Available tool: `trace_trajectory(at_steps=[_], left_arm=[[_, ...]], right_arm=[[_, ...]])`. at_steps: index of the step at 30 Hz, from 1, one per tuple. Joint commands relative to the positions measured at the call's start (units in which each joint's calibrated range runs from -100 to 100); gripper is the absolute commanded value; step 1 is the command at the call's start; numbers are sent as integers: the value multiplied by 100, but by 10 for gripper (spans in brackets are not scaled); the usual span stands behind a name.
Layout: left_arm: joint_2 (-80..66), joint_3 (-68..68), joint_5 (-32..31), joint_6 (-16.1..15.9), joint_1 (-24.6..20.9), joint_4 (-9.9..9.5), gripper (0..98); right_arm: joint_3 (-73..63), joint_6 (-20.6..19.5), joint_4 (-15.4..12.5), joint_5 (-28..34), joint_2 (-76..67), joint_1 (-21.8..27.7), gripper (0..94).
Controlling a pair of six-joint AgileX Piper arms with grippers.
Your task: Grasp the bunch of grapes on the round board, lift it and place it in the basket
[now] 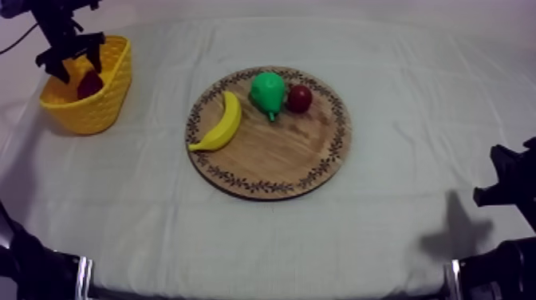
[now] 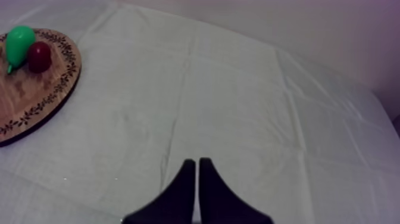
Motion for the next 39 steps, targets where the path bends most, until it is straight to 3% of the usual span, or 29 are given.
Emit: trace_trajectory(at_steps=[1,18,32,39], left_arm=[[2,-23,-4,-13,6,13,852],[-1023,343,-187,-81,94,147,887],[-3087,1948,-1103,-145,121,188,652],[-4297,3034,-1672,-246,84,246,485]], right_arm=[[-4,1,-2,2,0,-2,3],[-4,1,-2,2,0,-2,3],[-4,1,-2,2,0,-2,3],[-4,1,-2,2,0,-2,3]])
